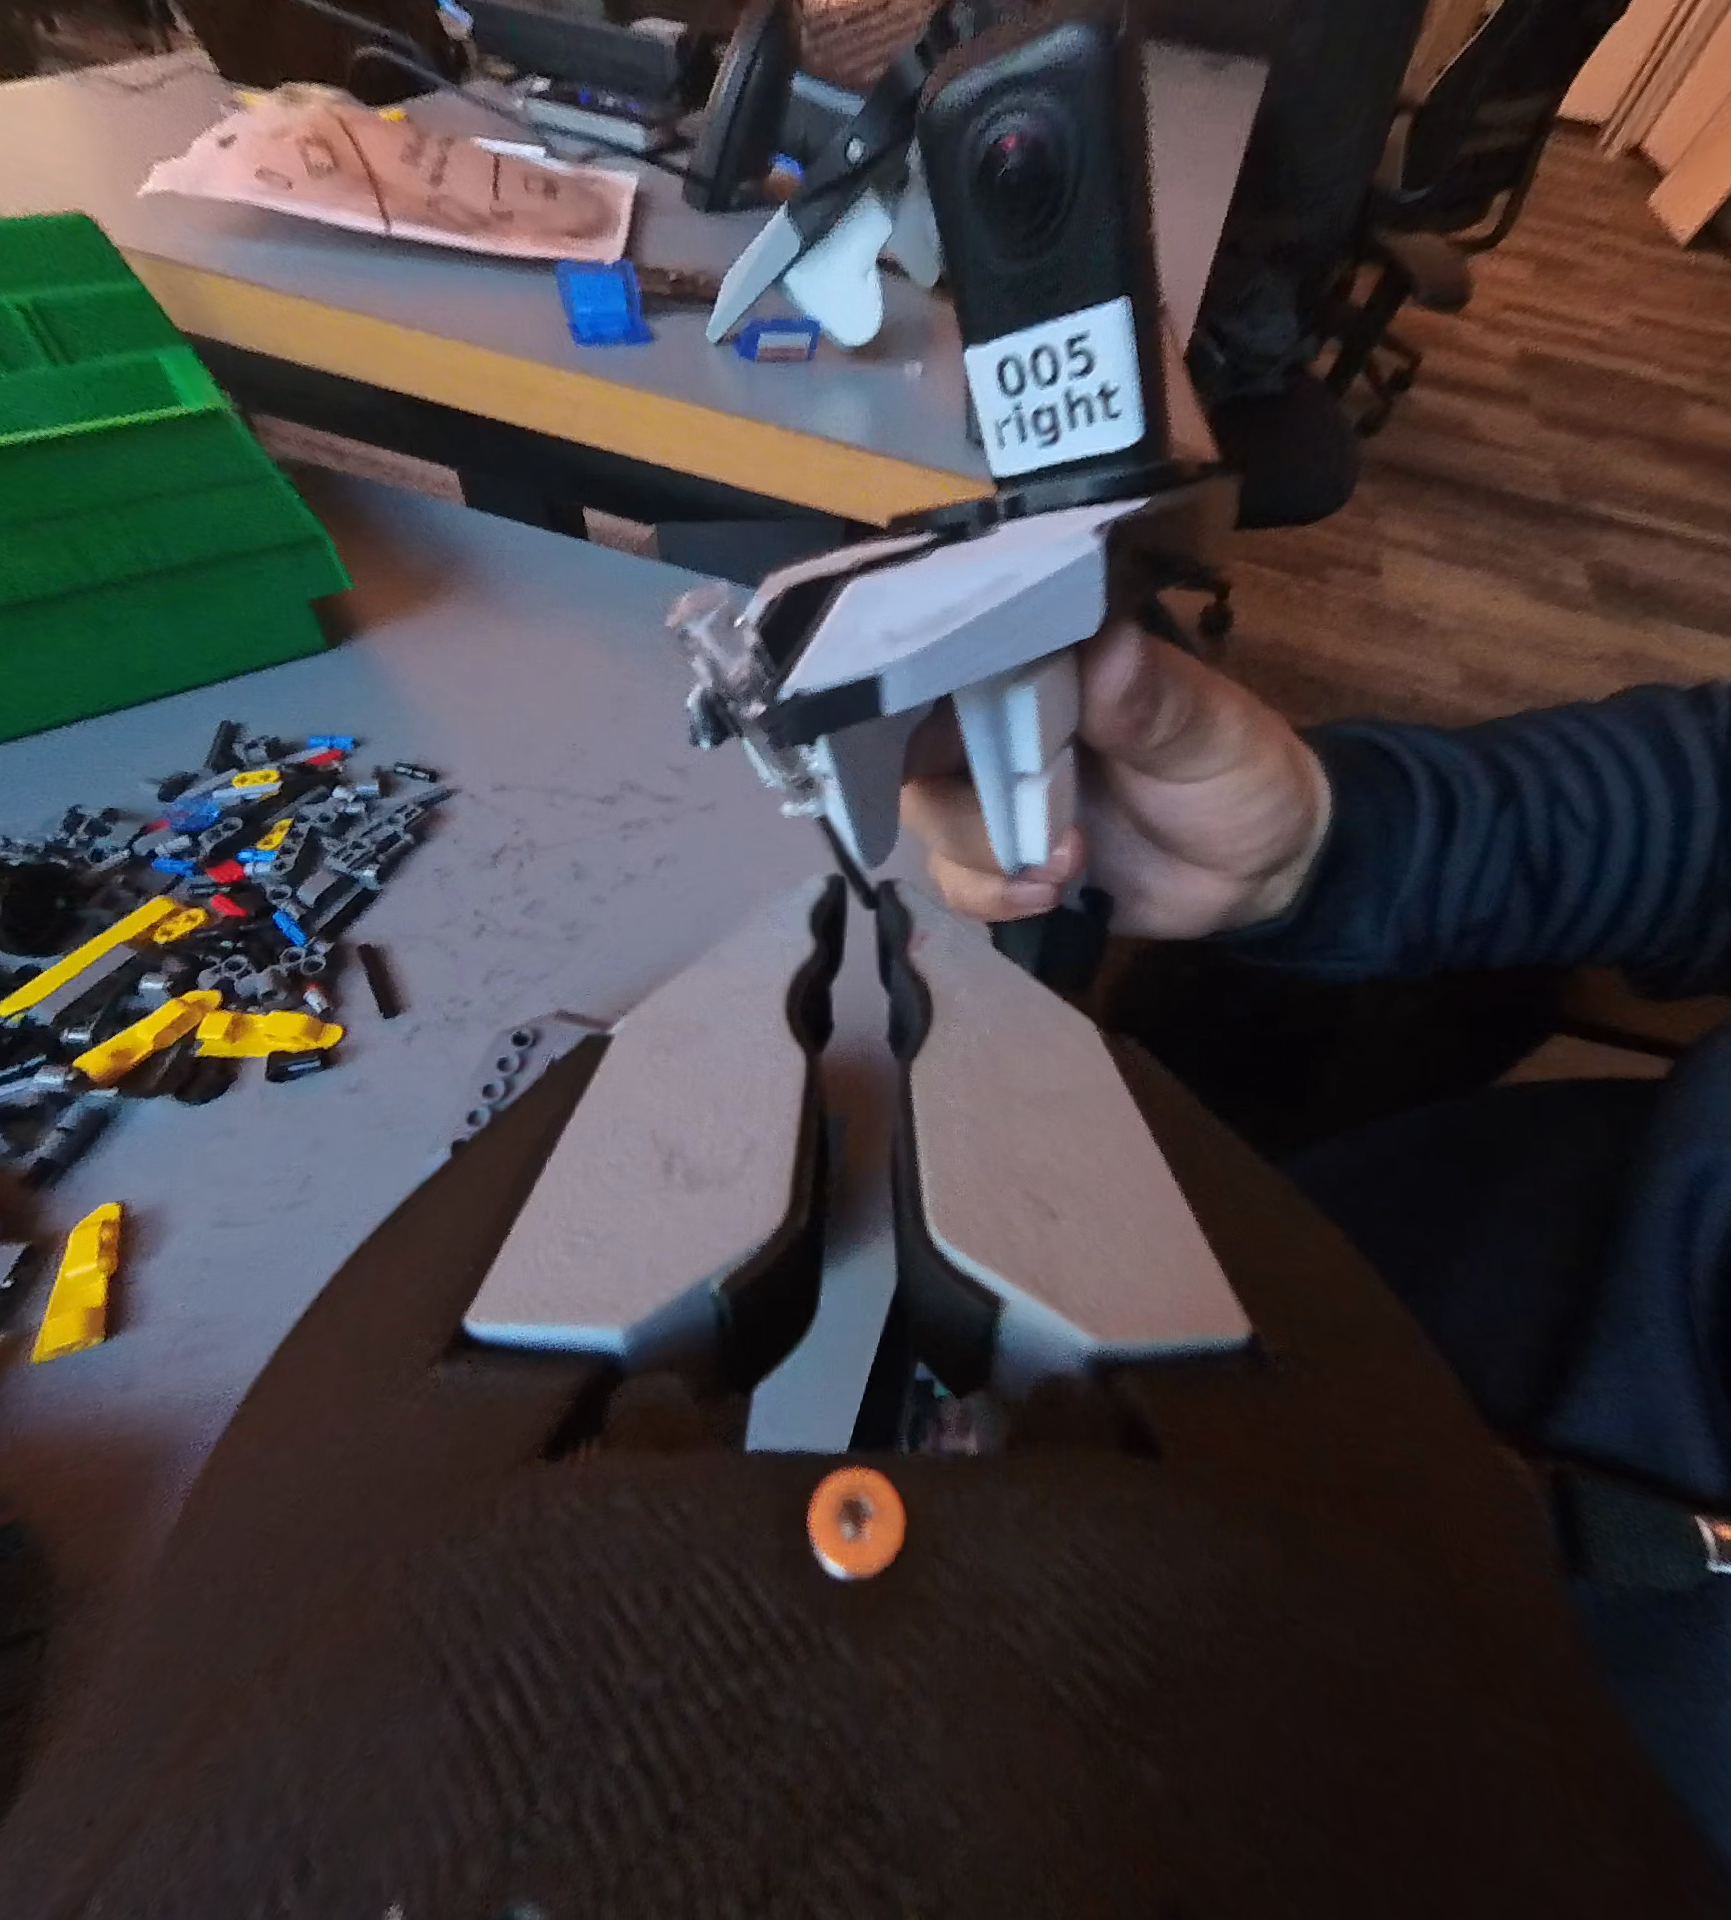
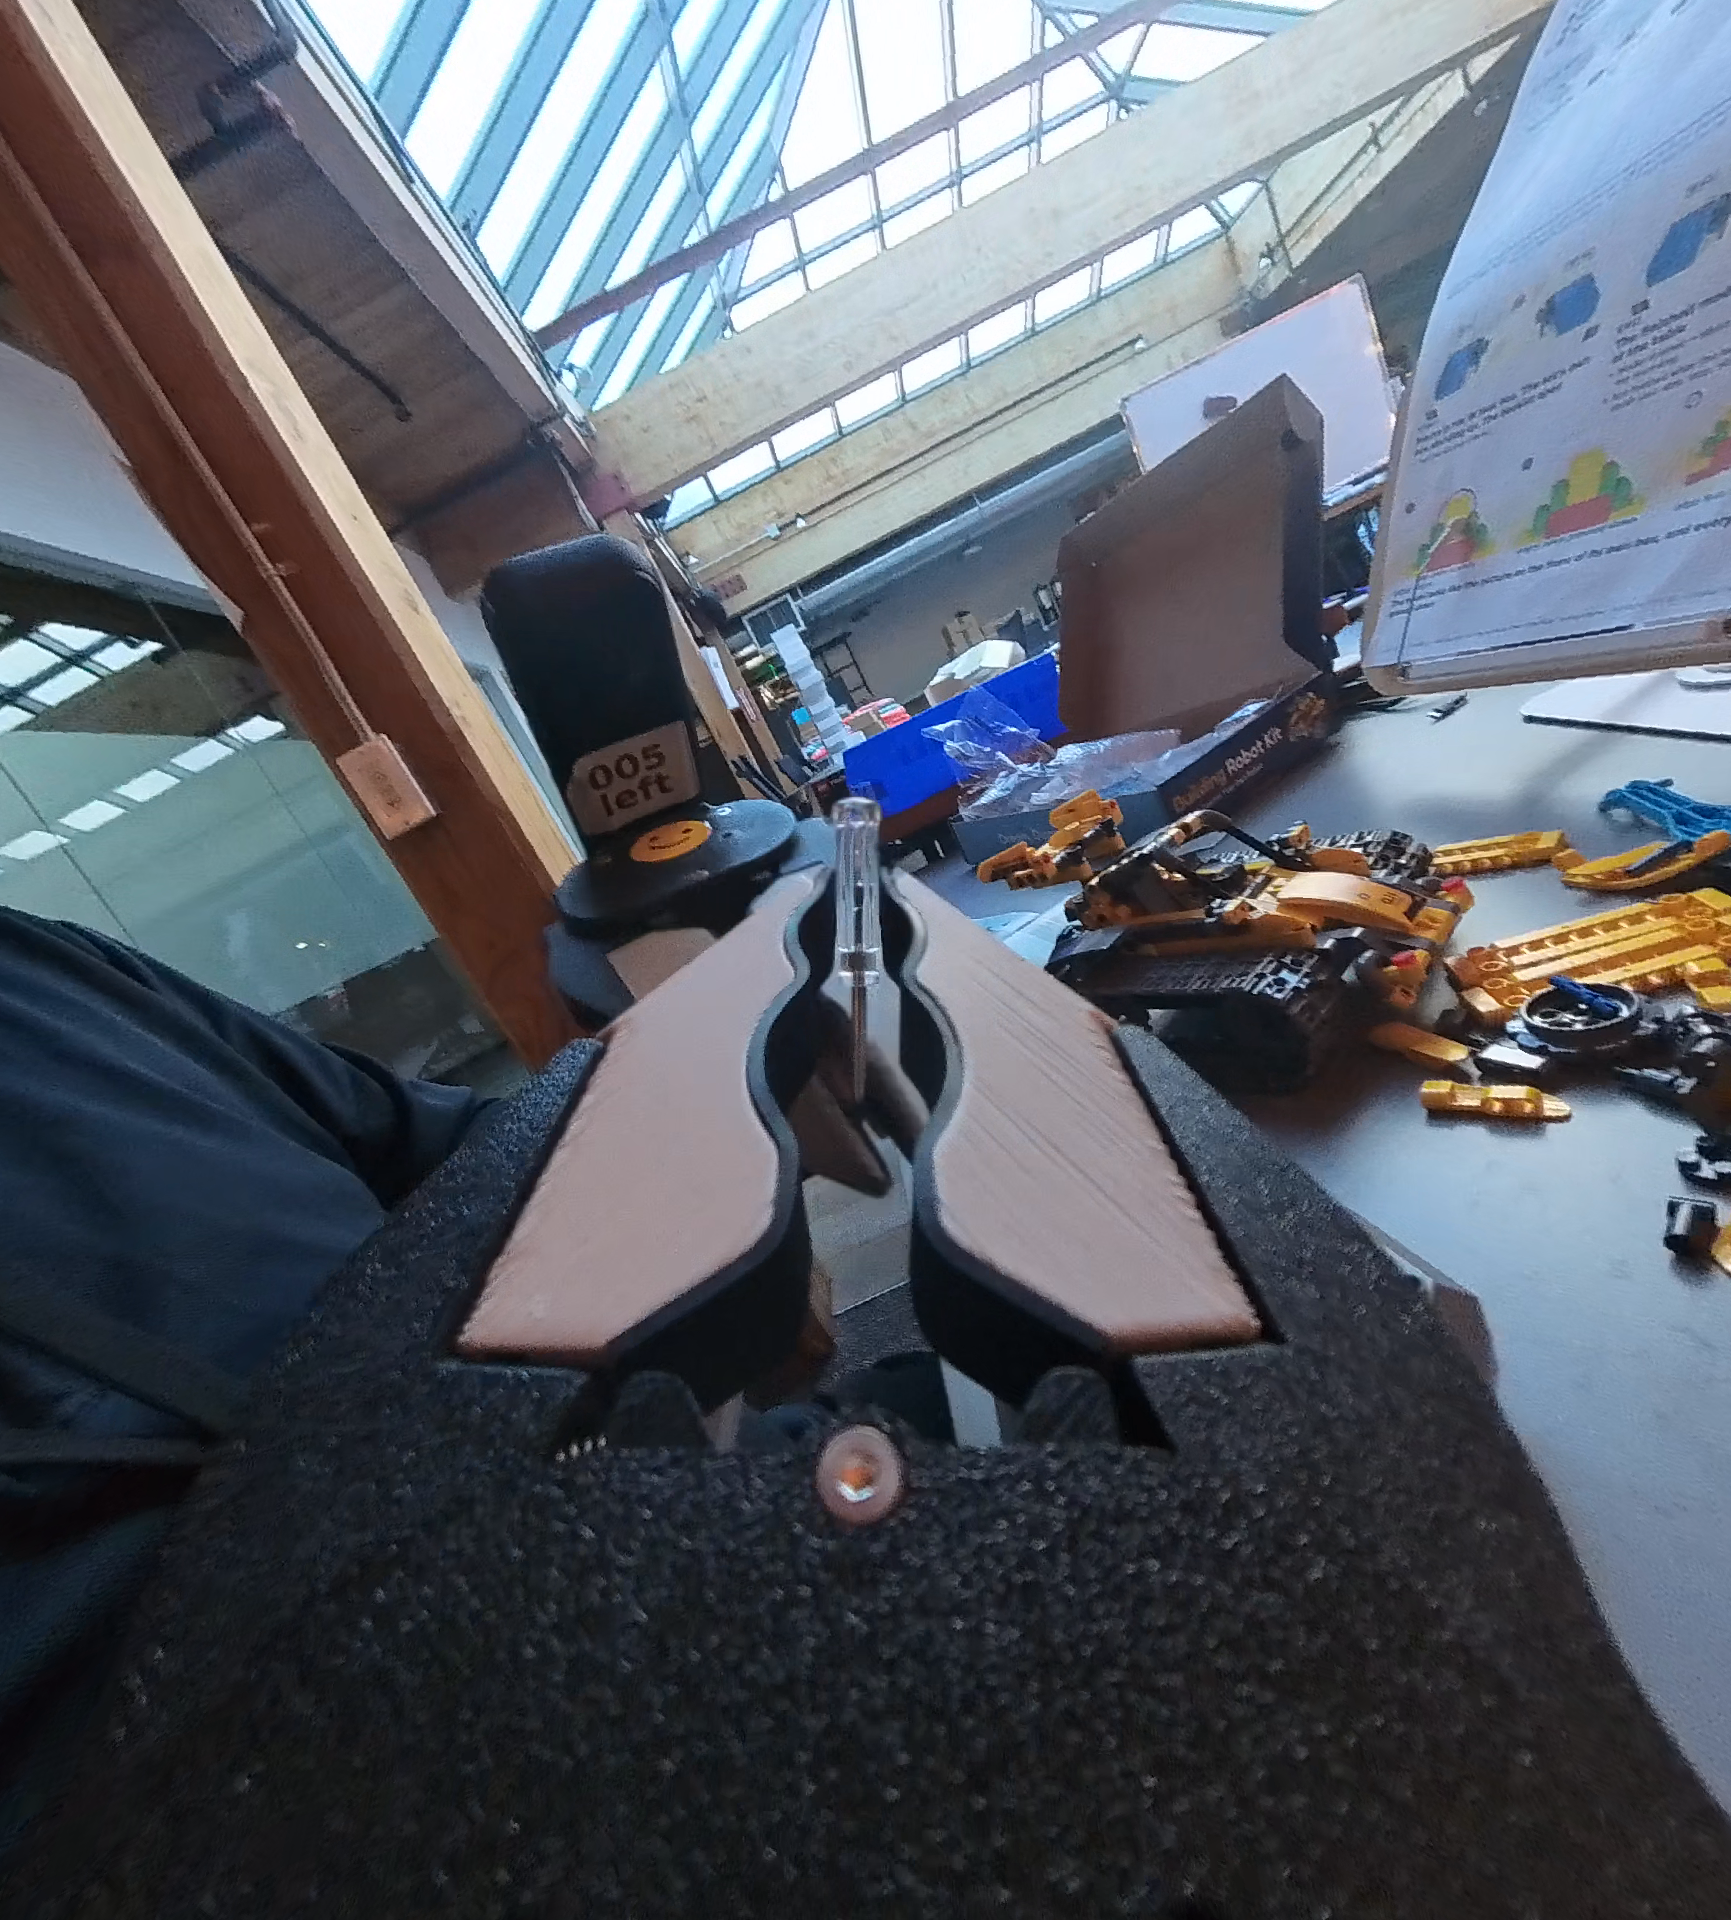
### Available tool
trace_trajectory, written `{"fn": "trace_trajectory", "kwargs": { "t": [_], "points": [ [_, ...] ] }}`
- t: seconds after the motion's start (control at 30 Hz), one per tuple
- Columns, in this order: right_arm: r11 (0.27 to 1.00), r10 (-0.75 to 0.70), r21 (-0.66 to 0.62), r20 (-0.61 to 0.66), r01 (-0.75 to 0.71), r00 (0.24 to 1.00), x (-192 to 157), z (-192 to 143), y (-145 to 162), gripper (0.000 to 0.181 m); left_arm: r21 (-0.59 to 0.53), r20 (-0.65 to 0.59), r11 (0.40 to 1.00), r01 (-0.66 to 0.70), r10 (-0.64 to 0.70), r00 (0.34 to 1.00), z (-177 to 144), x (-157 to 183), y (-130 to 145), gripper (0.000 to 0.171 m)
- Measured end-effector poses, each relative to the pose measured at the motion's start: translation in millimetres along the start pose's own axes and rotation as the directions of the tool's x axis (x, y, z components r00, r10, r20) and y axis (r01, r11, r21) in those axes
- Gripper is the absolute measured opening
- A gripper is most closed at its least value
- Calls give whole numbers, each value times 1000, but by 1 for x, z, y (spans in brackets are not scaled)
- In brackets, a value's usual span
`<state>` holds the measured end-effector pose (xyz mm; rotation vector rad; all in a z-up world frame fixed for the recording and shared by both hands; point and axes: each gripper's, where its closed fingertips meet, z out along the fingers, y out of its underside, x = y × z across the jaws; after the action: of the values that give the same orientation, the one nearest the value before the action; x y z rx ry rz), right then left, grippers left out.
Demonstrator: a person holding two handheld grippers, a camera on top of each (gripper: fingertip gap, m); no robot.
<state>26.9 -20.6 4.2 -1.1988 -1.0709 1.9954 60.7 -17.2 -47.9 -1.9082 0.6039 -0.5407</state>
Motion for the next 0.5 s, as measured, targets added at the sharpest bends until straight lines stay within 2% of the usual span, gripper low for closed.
{"fn": "trace_trajectory", "kwargs": {
  "t": [0.23, 0.37, 0.5],
  "points": [
    [994, -87, -76, -55, 83, 995, 8, -5, 7, 7, -36, 33, 999, 7, -6, 999, -1, -11, 11, 0],
    [976, -122, -197, -114, 98, 986, 19, -9, 19, 7, -133, 106, 991, -27, 41, 994, -3, -26, 27, 0],
    [958, -164, -259, -152, 121, 975, 23, -9, 23, 11, -216, 160, 974, -71, 107, 981, -2, -34, 37, 0]
  ]
}}
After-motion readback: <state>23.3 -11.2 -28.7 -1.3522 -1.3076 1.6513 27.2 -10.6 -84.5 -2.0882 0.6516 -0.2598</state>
